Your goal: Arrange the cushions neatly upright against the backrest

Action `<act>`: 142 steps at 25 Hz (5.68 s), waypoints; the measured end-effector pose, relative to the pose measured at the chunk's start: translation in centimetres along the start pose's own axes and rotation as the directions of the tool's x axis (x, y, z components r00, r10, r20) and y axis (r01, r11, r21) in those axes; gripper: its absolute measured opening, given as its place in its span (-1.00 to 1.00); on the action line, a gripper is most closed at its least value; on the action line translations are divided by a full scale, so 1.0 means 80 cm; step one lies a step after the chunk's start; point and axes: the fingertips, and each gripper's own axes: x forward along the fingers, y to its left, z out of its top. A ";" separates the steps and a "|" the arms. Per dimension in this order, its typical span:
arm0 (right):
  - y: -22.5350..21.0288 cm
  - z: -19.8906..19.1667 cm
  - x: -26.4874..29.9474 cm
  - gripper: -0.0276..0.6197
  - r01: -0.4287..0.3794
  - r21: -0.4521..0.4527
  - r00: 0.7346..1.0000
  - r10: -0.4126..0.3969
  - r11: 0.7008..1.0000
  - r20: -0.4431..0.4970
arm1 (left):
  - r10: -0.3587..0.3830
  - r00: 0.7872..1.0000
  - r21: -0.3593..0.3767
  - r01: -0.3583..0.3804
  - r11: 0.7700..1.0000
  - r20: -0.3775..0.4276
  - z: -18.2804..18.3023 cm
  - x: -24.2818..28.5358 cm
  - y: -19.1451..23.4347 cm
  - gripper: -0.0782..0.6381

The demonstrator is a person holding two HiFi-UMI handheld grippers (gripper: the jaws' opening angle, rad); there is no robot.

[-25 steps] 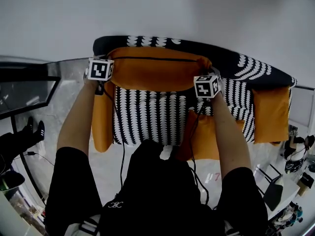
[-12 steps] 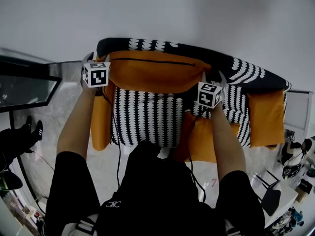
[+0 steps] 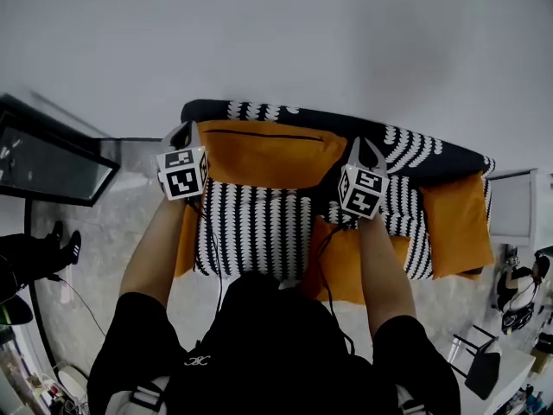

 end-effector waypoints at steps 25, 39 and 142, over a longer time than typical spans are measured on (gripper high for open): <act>-0.348 0.078 -0.398 -0.90 0.077 0.243 0.944 -0.149 0.967 0.295 | -0.482 0.836 0.192 0.444 0.875 0.261 0.194 -0.303 -0.633 -0.76; -0.432 0.000 -0.478 -0.90 0.075 0.349 0.955 -0.168 0.934 0.244 | -0.593 0.771 0.288 0.528 0.799 0.233 0.156 -0.384 -0.783 -0.77; -0.567 -0.493 -0.444 -0.87 0.205 0.255 0.850 -0.043 0.945 -0.525 | -0.473 0.632 -0.163 0.484 0.860 -0.614 -0.369 -0.276 -0.698 -0.74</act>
